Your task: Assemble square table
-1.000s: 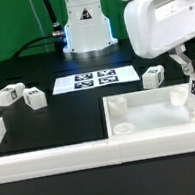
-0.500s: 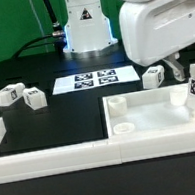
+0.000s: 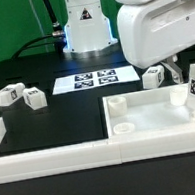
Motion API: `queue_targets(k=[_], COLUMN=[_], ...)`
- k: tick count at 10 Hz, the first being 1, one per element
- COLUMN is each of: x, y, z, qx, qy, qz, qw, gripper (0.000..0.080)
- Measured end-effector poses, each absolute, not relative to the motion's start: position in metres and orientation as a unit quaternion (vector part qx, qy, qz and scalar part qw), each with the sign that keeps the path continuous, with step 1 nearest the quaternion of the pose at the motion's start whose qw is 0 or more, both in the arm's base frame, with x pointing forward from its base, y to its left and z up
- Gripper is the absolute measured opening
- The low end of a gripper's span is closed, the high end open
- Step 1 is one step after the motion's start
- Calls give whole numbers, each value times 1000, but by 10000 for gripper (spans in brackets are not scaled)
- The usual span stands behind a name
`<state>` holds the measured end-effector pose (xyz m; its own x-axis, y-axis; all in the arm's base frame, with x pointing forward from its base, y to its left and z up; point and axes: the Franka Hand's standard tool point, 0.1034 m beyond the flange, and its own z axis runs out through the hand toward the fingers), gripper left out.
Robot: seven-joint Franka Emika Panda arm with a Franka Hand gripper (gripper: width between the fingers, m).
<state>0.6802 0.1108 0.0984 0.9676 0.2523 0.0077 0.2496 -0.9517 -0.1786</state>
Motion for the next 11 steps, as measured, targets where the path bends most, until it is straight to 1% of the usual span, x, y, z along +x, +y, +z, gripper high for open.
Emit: queue_targets(k=[2,4,5,6,7,8,9,11], x=[675,676,676,676,676,677,677,677], y=[111,106,107,108,108,104,102,101], z=[81,74,74,74,74,74,74,73], qx=[-989,-989,-989,-990,-990,-993,-995,-996], qy=[-117,-116,-115,-108,-109,-80,-38,25], qz=[20,10,10,11,11,12,16,21], qw=[91,89,89,90,91,88,86,85], gripper=[649,649,649,532,384,384,297,295])
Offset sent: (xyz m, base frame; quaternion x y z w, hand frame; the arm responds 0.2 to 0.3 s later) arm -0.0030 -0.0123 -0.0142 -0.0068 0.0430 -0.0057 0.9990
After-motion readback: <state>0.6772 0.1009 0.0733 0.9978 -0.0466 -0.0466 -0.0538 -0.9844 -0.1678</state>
